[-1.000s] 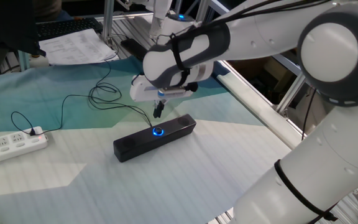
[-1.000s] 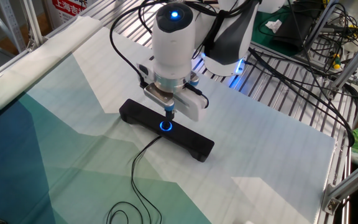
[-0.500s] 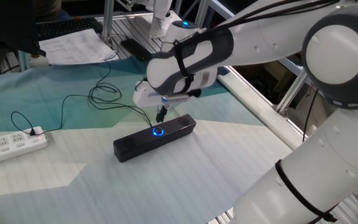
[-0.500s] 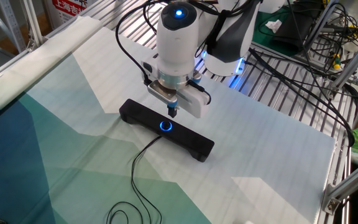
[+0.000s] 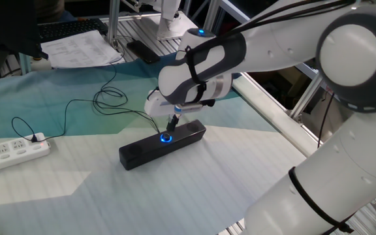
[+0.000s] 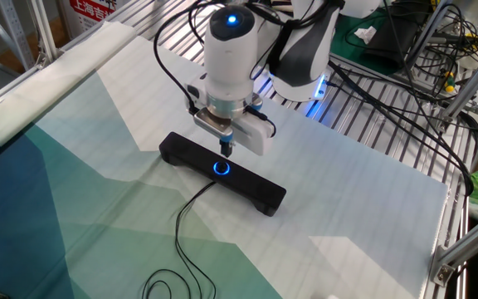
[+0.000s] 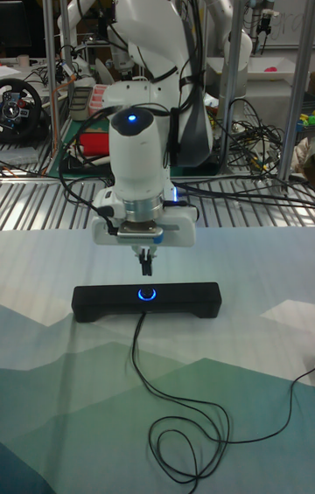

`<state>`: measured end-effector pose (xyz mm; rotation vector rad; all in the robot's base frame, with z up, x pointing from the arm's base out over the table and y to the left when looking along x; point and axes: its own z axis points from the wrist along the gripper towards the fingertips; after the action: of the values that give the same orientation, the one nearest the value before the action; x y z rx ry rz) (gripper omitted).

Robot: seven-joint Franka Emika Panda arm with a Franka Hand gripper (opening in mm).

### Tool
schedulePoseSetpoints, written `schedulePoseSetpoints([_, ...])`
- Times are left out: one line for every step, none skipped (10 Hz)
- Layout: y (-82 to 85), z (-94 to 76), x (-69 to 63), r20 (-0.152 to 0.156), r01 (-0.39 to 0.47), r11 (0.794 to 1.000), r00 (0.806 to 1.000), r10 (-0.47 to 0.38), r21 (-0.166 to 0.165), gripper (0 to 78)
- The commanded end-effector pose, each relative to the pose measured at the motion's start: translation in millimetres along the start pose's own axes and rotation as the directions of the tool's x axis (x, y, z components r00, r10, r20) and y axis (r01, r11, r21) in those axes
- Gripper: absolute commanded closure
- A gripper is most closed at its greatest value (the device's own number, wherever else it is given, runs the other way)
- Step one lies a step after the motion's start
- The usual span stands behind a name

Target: Turn the knob to increase the volume of the speaker

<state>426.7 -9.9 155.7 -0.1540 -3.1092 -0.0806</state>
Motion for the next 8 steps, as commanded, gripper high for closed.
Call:
schedulePoseSetpoints([-1.5,3.1,-1.5,0.006,0.001,1.0,1.0,-0.001,-0.001,77.6])
schedulePoseSetpoints([-2.0,9.9,-2.1,0.017,0.0,1.0,1.0,0.0,-0.001,77.6])
schedulePoseSetpoints([-2.6,16.1,-2.5,0.03,0.001,1.0,1.0,-0.001,-0.003,77.6])
schedulePoseSetpoints([-3.1,19.9,-2.9,0.034,0.002,1.0,0.999,-0.002,-0.005,77.6])
schedulePoseSetpoints([-3.3,21.5,-3.0,0.031,0.001,1.0,1.0,-0.001,-0.006,77.6])
schedulePoseSetpoints([-3.3,21.9,-3.0,0.03,0.0,1.0,1.0,0.0,-0.007,77.6])
schedulePoseSetpoints([-3.5,23.7,-3.5,0.031,-0.001,1.0,1.0,0.001,-0.008,77.6])
schedulePoseSetpoints([-3.7,25.1,-3.9,0.032,-0.002,1.0,0.999,0.002,-0.008,77.6])
